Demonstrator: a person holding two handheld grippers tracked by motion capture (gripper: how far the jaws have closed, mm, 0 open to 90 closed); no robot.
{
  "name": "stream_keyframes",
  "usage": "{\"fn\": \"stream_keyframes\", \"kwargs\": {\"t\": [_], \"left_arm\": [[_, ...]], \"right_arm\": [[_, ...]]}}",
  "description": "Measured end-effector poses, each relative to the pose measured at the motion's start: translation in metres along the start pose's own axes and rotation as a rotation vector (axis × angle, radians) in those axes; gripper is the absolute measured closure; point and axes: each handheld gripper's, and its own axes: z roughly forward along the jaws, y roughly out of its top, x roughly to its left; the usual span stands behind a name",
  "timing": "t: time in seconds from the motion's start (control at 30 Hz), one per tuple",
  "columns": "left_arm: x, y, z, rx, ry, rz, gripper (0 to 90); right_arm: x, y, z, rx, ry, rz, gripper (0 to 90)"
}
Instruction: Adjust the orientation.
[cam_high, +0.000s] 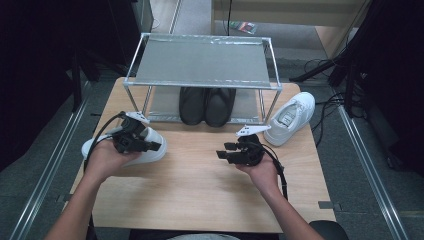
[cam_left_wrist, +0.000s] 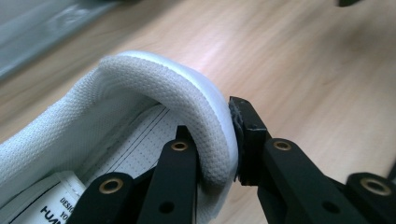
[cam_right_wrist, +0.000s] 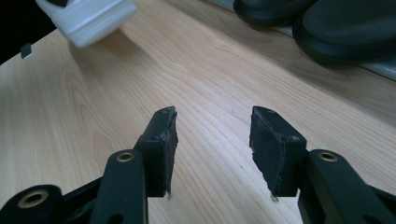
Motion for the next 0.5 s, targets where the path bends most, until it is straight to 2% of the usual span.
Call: {"fn": "stream_keyframes", "kwargs": {"t": [0.1,0.17,0.27,0.43,0.5], "left_arm": [[-0.011,0.005,0.010,0.005,-0.031,0.016,80.7],[-0.014,0.007,0.014,0.011,-0.037,0.024,80.8],[-0.025,0.013,0.027,0.020,-0.052,0.044,80.8],[-0.033,0.019,0.037,0.003,-0.076,0.043,80.7],[-0.037,0.022,0.046,0.004,-0.068,0.044,80.5]], "right_arm": [[0.000,0.001,0.001,0.004,0.002,0.005,52.6],[0.000,0.001,0.001,0.004,0.002,0.001,52.6],[0.000,0.001,0.000,0.006,0.001,0.001,52.8],[-0.001,-0.001,-0.002,0.008,-0.004,0.007,53.0],[-0.001,-0.002,-0.003,0.008,-0.008,0.010,53.0]]}}
